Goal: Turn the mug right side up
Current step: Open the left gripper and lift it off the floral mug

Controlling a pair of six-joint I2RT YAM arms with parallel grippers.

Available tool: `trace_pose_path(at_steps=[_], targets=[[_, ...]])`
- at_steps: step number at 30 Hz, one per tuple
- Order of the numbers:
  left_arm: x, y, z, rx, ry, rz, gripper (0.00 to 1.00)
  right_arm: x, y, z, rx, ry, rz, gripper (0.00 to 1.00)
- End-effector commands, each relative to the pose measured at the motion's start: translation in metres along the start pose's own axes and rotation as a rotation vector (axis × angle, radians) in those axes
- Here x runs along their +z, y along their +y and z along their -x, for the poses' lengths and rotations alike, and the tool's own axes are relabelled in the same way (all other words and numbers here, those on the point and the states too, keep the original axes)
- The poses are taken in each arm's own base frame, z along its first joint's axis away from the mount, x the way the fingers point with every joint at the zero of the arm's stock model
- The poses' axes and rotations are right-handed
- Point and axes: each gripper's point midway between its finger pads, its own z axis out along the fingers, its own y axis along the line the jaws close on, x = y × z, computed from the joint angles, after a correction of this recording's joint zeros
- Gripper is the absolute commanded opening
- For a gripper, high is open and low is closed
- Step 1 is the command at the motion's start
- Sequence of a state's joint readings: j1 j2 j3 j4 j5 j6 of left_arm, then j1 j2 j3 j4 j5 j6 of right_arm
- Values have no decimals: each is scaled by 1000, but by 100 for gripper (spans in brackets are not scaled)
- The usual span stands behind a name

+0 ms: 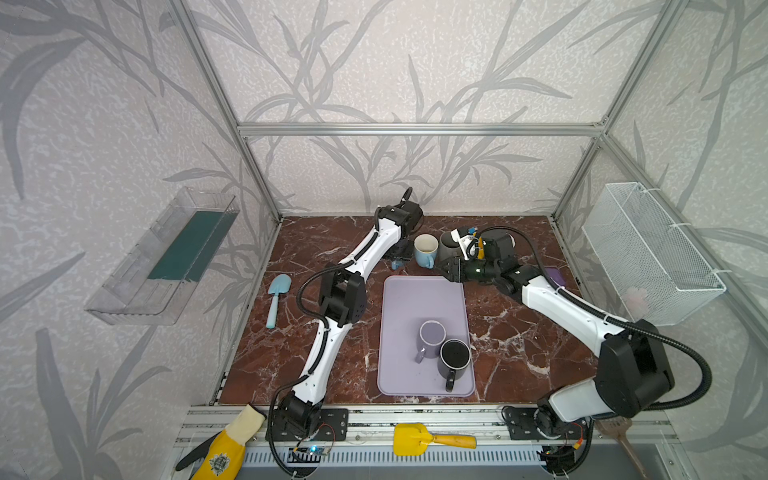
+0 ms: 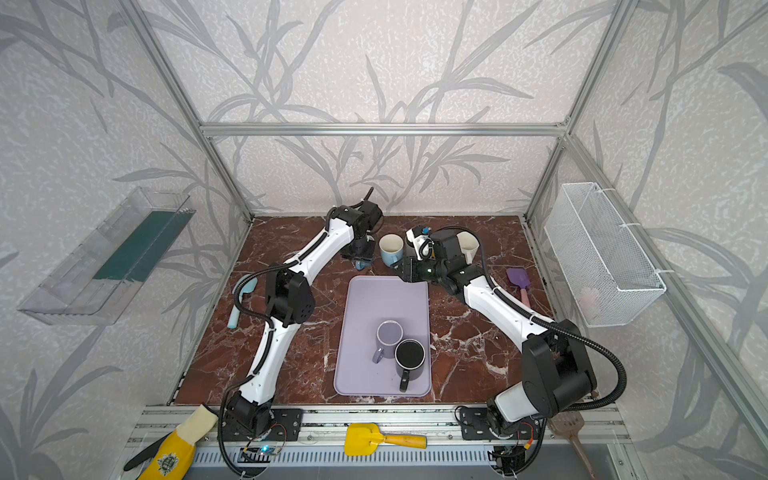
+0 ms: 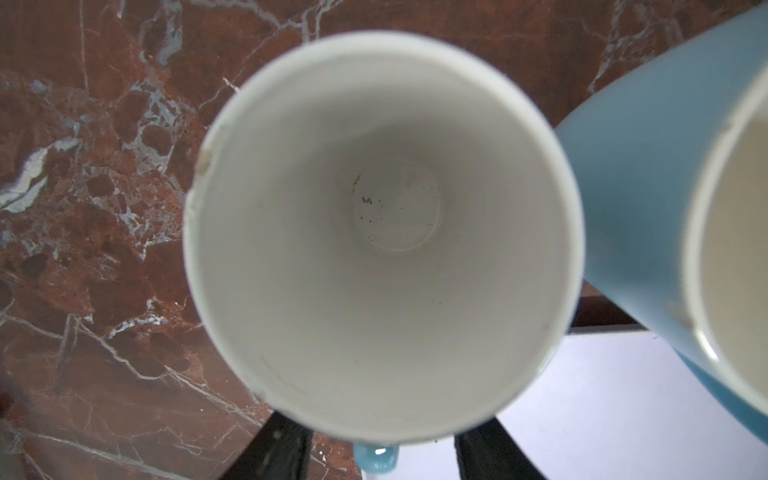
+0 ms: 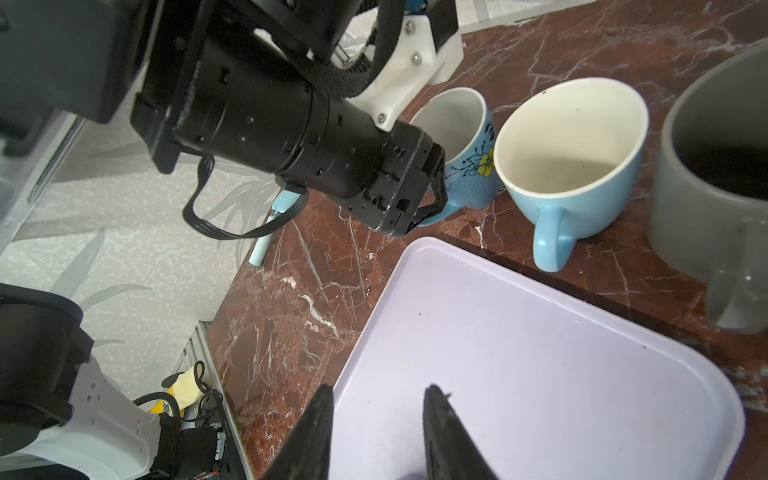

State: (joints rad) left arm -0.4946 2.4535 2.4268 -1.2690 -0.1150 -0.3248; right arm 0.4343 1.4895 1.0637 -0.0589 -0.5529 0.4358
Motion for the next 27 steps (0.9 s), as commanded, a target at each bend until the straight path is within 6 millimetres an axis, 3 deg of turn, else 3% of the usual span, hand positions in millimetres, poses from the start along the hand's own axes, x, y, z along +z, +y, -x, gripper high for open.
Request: trace_pose_path(at_steps=[1, 15, 27], targets=[[-27, 3, 6, 6, -44, -2, 58, -8, 9, 14, -31, -30, 2, 37], [-73, 12, 3, 26, -97, -26, 60, -4, 3, 17, -31, -21, -26, 37], [-104, 11, -45, 70, -84, -137, 60, 0, -9, 16, -24, -11, -74, 37]])
